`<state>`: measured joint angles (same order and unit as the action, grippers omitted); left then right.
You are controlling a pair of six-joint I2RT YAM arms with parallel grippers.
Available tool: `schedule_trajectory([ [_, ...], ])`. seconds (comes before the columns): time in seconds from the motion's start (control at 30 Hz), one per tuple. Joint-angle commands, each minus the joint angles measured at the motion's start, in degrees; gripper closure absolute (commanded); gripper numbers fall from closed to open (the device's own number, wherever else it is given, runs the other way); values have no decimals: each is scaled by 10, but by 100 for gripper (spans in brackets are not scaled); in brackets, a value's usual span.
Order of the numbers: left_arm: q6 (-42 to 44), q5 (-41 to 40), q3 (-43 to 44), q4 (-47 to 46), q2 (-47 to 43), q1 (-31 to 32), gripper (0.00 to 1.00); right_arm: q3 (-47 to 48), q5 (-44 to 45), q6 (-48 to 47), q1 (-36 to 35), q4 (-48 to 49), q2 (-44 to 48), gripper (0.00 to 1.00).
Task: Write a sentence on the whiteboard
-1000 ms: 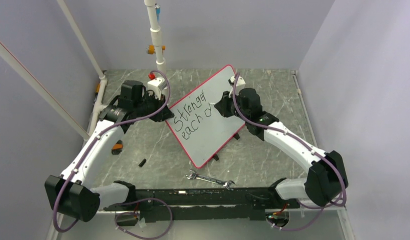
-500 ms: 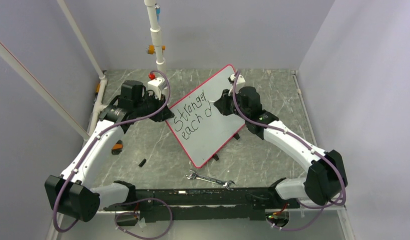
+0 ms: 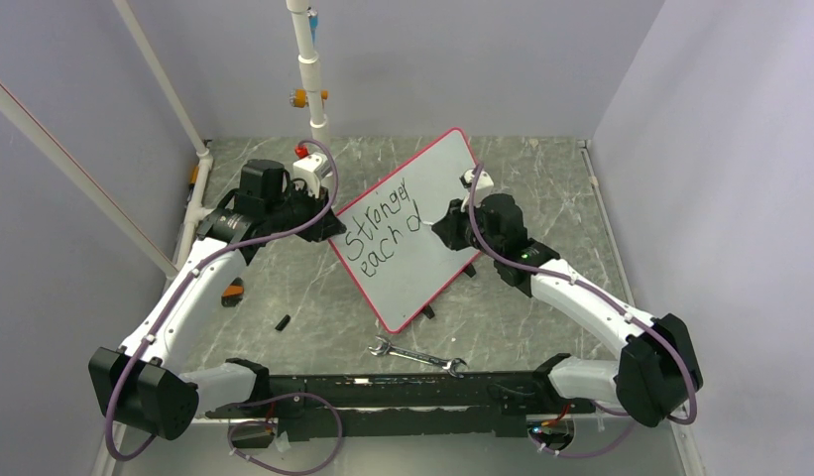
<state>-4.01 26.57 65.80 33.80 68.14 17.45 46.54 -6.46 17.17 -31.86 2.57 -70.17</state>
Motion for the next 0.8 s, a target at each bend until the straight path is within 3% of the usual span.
schedule_trajectory([
  [0.0, 69, -90, 3, -20, -7, -5, 100, -16, 0, 4, 0, 2, 16, 100],
  [0.77, 67, -85, 4, -21, -12, -4, 100, 7, 62, -30, 1, -40, 46, 100],
])
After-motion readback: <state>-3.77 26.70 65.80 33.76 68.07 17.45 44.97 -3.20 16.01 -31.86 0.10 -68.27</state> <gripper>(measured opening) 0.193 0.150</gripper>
